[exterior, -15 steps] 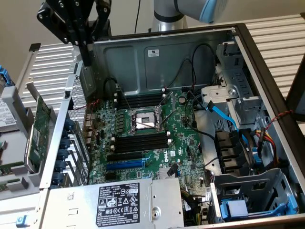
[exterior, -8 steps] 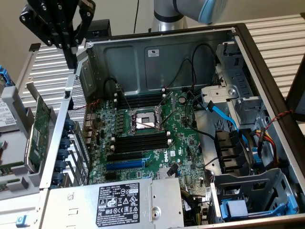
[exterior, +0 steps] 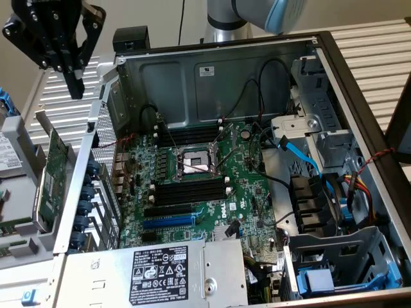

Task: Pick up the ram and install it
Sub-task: 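Reach for the ram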

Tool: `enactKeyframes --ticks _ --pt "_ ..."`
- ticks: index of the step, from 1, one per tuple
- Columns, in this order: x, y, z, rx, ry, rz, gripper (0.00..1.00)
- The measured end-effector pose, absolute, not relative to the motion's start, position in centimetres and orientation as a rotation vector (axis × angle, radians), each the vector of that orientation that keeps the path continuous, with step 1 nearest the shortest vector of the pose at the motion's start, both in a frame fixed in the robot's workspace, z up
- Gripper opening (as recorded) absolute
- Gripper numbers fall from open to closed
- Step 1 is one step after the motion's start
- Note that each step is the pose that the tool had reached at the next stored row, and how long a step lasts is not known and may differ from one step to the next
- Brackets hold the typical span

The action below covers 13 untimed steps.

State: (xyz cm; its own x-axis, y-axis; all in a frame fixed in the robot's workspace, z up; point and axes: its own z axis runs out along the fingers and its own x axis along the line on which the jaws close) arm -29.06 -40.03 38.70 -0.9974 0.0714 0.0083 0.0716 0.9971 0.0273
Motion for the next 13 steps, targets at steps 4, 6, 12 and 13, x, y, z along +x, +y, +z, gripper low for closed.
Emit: enactKeyframes --ticks 4,6,12,13 --pt "-30.9 -40.1 38.7 -0.112 -3.132 -0.043 0.11" --pt "-31.8 -40.1 38.6 -0.112 -3.132 -0.043 0.11" --pt "-34.5 -40.2 38.5 -0.112 -3.133 -0.043 0.11" --pt "-35.0 -40.2 38.5 -0.112 -3.133 -0.043 0.11"
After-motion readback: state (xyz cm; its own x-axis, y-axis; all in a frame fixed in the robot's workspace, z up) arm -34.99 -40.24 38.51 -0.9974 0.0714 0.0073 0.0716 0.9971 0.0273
